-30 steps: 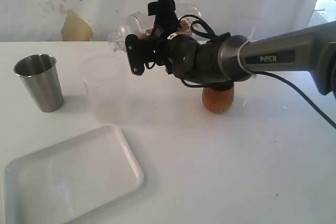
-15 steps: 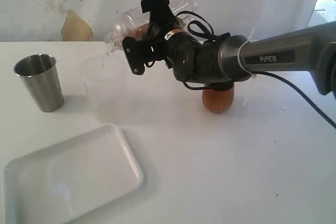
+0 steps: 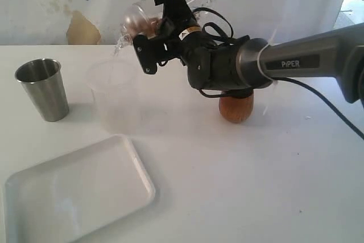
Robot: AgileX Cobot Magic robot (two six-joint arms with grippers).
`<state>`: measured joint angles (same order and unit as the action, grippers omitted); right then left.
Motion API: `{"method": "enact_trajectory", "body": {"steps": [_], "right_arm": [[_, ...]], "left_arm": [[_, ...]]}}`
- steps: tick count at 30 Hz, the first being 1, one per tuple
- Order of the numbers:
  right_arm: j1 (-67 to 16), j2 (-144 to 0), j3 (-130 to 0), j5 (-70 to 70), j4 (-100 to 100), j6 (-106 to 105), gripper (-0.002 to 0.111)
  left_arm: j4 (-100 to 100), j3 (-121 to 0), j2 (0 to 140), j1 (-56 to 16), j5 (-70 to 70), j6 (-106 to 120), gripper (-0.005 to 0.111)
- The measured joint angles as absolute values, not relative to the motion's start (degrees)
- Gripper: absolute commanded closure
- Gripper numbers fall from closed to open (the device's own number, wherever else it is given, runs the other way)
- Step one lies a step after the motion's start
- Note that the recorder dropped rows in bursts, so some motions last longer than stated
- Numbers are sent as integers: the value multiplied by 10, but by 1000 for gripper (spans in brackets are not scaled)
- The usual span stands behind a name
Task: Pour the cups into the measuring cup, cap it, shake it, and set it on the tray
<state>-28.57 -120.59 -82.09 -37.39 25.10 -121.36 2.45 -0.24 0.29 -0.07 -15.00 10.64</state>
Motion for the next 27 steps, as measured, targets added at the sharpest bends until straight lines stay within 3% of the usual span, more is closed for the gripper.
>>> {"method": "enact_trajectory", "body": {"steps": [27], "right_arm": [[-266,-1206,-821,-374,237,-1214,108]], "left_arm": [[25,-2,3,-1,-150,106,107]]}}
